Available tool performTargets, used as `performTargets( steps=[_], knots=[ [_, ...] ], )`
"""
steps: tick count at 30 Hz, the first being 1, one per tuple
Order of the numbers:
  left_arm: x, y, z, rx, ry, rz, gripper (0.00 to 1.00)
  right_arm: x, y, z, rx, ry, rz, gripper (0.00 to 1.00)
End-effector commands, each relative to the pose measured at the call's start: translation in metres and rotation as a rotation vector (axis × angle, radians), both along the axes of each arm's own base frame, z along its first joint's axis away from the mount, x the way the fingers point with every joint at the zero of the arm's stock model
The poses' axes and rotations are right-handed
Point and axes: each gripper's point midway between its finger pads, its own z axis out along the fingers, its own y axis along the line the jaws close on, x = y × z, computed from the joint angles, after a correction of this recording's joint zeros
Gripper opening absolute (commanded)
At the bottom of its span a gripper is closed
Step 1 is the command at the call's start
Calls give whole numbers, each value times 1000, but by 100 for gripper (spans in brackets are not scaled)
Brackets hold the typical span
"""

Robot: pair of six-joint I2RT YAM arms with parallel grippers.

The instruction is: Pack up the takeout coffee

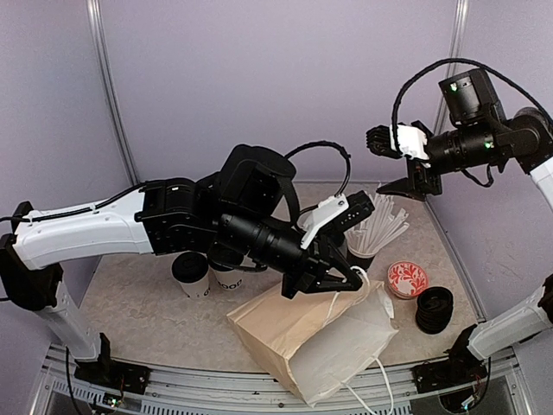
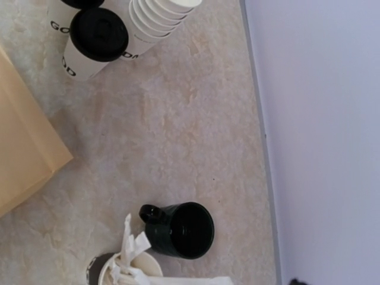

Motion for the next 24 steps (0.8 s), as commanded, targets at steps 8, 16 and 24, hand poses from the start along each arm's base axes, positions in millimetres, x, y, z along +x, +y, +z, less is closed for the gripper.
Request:
performTargets(
  steps=[8,16,24],
  knots=[
    [120,40,8,173,-264,468,0,-15,2,7,39,18,63,70],
    [167,70,-6,241,-305,589,0,-35,16,-45,-50,146,241,64],
    [172,82,1,212,-280,603,0,-34,17,-75,-134,143,309,64]
  ],
)
